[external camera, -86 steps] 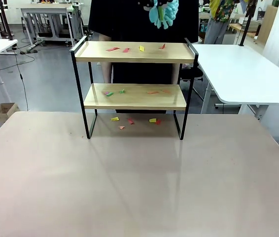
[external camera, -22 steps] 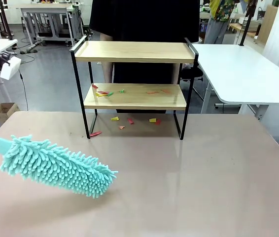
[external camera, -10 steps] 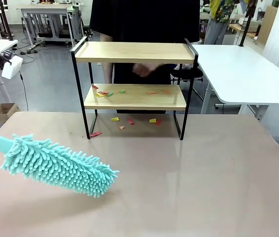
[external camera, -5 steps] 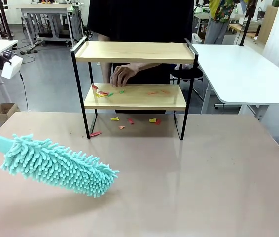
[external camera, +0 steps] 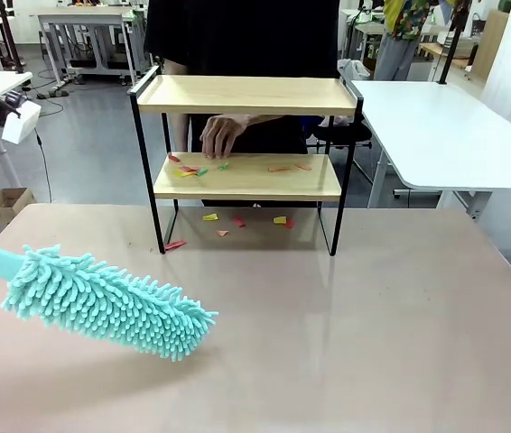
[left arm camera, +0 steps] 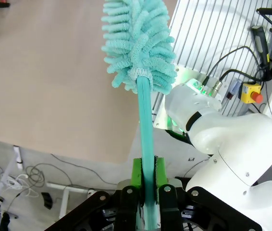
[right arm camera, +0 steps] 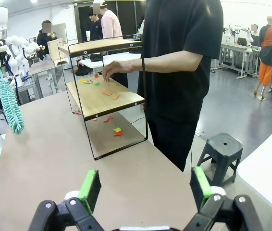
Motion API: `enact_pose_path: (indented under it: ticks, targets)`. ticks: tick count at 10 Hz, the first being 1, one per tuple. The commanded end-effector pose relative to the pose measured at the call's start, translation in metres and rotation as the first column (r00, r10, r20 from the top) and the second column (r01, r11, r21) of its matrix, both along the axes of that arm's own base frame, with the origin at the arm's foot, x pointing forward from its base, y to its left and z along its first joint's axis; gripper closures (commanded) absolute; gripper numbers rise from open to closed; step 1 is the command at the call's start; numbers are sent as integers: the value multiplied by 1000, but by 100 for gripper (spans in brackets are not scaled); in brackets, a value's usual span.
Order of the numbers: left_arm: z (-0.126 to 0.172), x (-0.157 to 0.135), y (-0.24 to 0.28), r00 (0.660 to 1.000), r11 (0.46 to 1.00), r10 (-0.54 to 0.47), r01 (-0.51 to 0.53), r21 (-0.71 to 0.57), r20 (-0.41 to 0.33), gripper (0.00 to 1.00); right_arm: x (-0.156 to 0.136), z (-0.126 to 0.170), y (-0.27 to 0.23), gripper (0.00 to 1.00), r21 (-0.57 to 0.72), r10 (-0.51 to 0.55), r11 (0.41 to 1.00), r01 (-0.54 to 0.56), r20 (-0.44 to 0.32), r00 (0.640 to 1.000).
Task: Clean the shelf.
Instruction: Clean the specific section of the Shelf indicated by the human with the Duster.
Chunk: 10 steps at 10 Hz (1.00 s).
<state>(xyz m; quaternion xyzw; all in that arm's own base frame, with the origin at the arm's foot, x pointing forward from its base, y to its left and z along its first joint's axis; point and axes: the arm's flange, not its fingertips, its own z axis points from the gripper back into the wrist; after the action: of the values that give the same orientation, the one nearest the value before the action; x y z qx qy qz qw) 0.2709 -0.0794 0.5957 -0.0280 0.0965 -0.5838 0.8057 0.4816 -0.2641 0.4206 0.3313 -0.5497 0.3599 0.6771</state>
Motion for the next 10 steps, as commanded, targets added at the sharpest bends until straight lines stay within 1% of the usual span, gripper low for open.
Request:
enact_pose_path:
  ticks: [1, 7, 8, 9, 10]
  targets:
    - [5, 1, 0, 1000, 1000, 9, -9, -2, -5, 87, 0, 3, 1, 0, -1, 0, 1000, 0, 6, 1000]
    - [5, 1, 0, 1000, 1000, 9, -9, -2, -5, 87, 0, 3, 1, 0, -1, 0, 1000, 0, 6, 1000]
    - [0, 0, 0, 1000, 1000, 0, 0, 0, 0, 87, 0, 3, 1, 0, -1, 0, 1000, 0, 6, 1000]
    - [4, 4, -6, 999, 996, 34, -35, -84, -15, 87, 0, 3, 1, 0, -1, 0, 1000, 0, 6, 1000]
    - [13, 3, -16, 996, 978, 85, -87, -188, -19, 87, 0, 3, 1, 0, -1, 0, 1000, 0, 6, 1000]
